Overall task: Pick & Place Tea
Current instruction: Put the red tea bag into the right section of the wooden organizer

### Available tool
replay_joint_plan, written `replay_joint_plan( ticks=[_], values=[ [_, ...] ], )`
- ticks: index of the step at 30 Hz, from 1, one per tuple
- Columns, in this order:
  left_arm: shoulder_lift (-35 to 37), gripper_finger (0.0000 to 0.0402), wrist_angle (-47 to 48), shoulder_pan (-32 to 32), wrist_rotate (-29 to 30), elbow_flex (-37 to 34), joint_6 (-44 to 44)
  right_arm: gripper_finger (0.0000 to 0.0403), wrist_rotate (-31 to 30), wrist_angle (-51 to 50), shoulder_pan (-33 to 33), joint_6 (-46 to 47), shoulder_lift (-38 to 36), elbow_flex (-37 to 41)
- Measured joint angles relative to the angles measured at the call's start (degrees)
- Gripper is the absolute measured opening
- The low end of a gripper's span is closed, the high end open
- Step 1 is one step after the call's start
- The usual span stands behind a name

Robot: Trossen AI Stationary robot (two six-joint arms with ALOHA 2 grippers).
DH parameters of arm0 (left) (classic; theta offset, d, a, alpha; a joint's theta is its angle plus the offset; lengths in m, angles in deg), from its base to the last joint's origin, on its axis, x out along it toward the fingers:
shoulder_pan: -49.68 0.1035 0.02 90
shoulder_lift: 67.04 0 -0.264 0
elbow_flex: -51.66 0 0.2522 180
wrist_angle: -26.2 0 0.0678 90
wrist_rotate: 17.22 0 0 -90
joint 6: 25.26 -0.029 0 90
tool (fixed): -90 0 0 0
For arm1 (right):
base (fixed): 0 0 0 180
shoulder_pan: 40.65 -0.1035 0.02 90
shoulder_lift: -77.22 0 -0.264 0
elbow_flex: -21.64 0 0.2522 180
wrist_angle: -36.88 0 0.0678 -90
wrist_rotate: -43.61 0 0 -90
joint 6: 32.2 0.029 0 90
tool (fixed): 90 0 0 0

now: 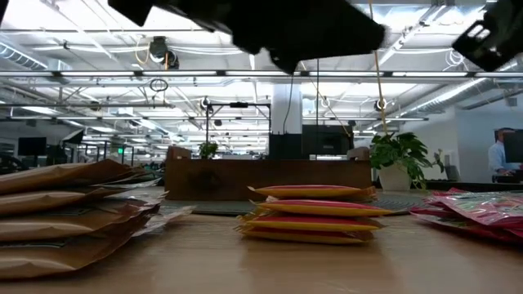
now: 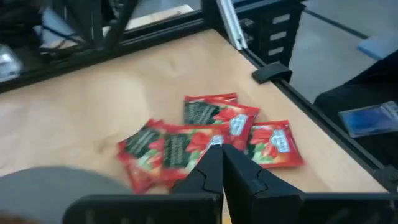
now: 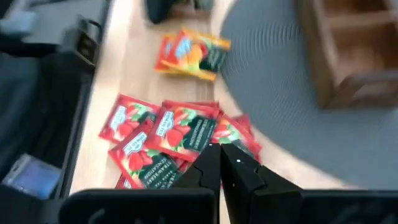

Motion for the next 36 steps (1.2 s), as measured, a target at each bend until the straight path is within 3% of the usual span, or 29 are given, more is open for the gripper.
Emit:
replay_joint_plan(
  ticks=[3,7,13,20,23,36],
  values=[
    [-4.11,0.0006,-0.68,-0.99,0.36,3.99,-0.68,0.0002,-0.11,1.44,0.05,6.04,5.78,-1.81],
    [-9.56,0.001,0.7,-1.7,0.34,9.65,0.91,0.0022,1.42,3.17,0.01,7.13,9.44,-2.0],
    [-14.48,0.0006,3.96,-2.15,0.67,14.95,0.29,0.0089,4.69,3.88,0.07,11.4,11.55,-2.04],
    [-15.78,0.0004,4.68,-0.1,-2.07,15.27,3.7,0.0155,7.9,8.84,0.07,15.23,12.72,-1.22],
    [-16.55,0.0009,6.4,0.52,-5.13,15.21,4.09,0.0161,7.31,13.47,0.07,16.19,12.73,1.06],
    [-17.53,0.0004,4.66,1.77,-6.74,15.21,5.0,0.0155,6.95,24.9,0.91,23.14,12.75,9.87]
  ],
)
